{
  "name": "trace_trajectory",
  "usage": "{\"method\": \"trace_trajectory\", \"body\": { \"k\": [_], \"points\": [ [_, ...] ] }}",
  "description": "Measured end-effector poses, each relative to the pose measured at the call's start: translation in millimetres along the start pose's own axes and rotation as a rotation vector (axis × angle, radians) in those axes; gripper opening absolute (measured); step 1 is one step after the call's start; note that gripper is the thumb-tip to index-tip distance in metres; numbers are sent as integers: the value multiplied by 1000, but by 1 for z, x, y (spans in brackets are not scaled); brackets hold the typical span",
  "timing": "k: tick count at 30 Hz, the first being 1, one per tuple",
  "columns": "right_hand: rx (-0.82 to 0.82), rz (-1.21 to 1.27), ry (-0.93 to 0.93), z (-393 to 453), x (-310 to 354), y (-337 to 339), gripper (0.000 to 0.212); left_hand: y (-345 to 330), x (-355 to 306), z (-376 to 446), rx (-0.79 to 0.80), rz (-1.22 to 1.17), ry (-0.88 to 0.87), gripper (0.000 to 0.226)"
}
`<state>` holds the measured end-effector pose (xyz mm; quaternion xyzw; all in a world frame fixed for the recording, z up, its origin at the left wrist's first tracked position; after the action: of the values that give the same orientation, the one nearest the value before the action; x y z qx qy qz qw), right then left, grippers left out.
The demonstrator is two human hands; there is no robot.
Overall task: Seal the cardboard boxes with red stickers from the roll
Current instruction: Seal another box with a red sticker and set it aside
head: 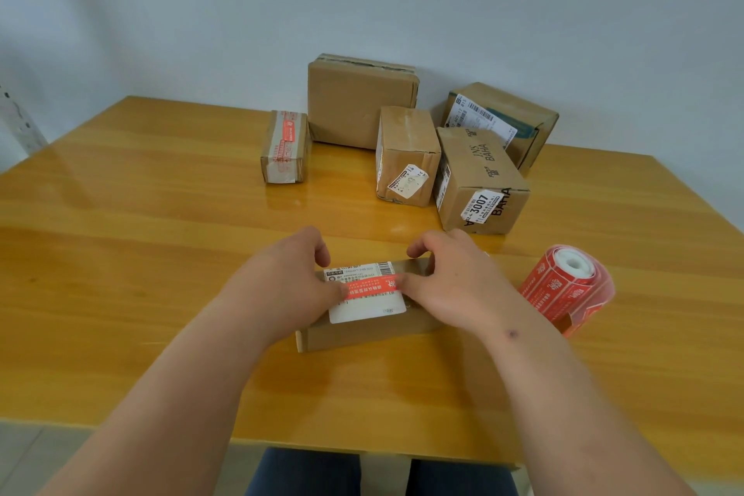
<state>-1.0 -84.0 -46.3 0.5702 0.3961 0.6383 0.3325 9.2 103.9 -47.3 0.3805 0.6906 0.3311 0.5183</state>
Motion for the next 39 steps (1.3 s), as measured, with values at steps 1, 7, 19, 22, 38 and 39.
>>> {"method": "trace_trajectory", "body": {
  "k": [1, 7, 19, 22, 38, 39],
  "points": [
    [-10, 19, 8, 0, -2, 1, 32, 0, 2, 0, 16, -52, -3, 24],
    [-47, 67, 18, -2, -8, 2, 32, 2, 9, -3, 30, -202, -40, 13],
    [252, 39, 150, -17, -1, -5, 74, -1, 12, -11, 173, 106, -139, 55],
    [224, 194, 94, -19, -6, 0, 63, 8, 16, -10, 288, -187, -57, 33],
    [38, -63, -100, -14, -20, -8, 66, 5, 11, 30, 17, 171, 216, 62],
    [11, -70, -87, -13, -20, -7, 62, 4, 14, 31, -19, 194, 194, 60]
  ]
}}
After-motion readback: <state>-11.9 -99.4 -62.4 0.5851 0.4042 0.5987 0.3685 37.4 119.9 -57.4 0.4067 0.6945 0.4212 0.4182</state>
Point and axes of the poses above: each hand's wrist, its own z-axis towards the middle knuckle, its own y-axis out of the back of the hand, x = y × z, the point moved 5 cm from there along z, towards the middle knuckle, and after that the axes turned 12 degrees about y, right-handed, at the moved point
